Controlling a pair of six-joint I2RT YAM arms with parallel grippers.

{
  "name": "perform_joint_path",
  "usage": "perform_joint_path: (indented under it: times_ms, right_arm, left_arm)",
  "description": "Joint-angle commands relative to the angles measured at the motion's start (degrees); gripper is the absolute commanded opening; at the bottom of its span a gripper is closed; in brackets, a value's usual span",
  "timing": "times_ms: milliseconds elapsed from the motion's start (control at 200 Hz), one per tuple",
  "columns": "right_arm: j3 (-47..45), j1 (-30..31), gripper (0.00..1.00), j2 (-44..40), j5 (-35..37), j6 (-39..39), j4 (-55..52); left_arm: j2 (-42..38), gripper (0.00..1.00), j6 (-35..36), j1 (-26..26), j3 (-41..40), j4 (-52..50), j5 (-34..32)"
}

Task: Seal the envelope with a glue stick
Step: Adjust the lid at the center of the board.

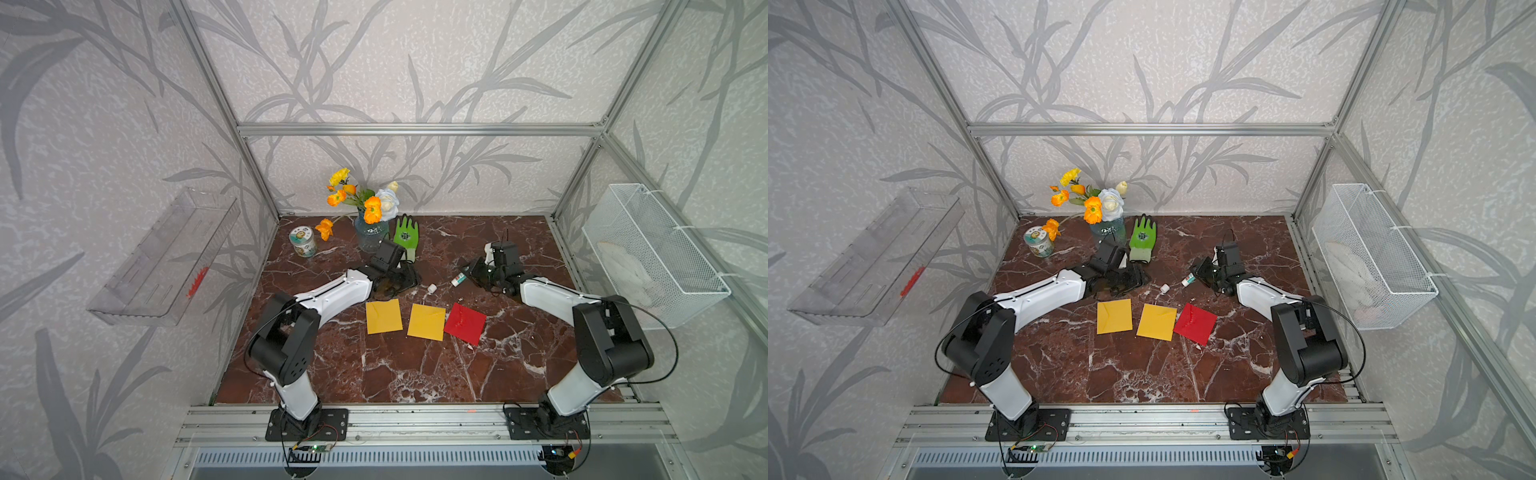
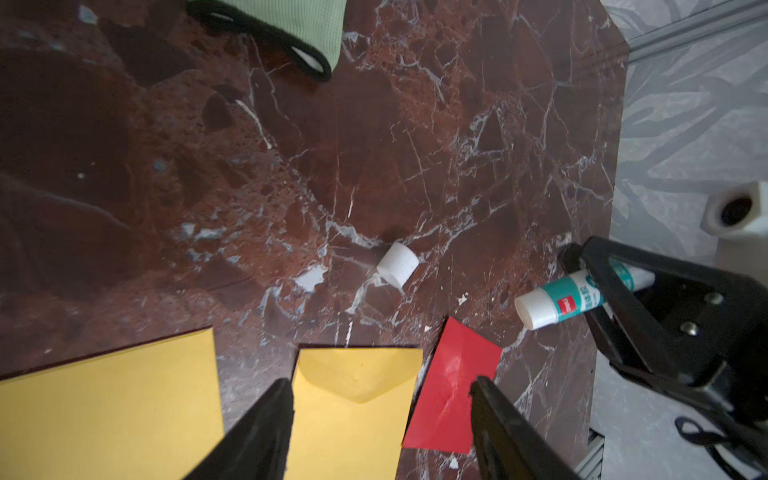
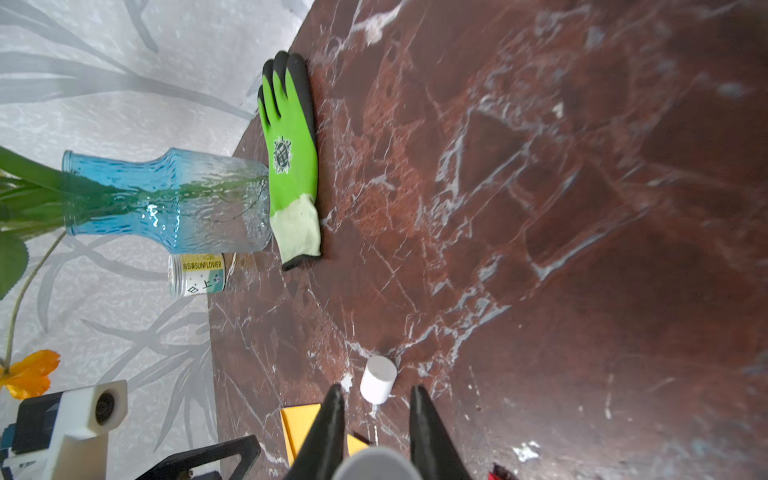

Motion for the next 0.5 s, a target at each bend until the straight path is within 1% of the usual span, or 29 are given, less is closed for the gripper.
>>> perform_joint_path:
  times_ms: [0,130,245,305,410,495]
  right_arm:
    - [-0.88,-0.59,0.0,-3.48,2.15,-2.39,-0.34]
    - [-2.13,-0.68,0.0,-6.33,4.35,-5.54,-1.48]
    - [-4.04,-0.86,0.0,-9.53,6.44,-7.22,-2.28]
    - [-5.23,-1.03,0.0,-11.27,7.38,-7.65,-2.42]
    - [-7.33,-1.53,0.0,-13.9,8.41,-8.22,-2.29]
    - [-9.39,-2.23,0.0,-15.78,8.55,-8.06,-1.63]
  left_arm:
    - [4.95,0.68,-7.1,-1.88,6.55,-8.03,-6.53]
    - [11.73,0.67,-11.6,-4.03,14.7,-10.73,-7.75]
    - [17.22,0.63,-13.12,-5.1,21.26,-14.08,-7.99]
    - [19.96,0.61,-12.64,-5.37,24.8,-16.71,-8.38]
    - [24.4,0.6,-9.95,-6.37,32.18,-23.59,-11.25]
    - [27.16,0.58,-8.56,-6.94,36.52,-27.73,-12.64]
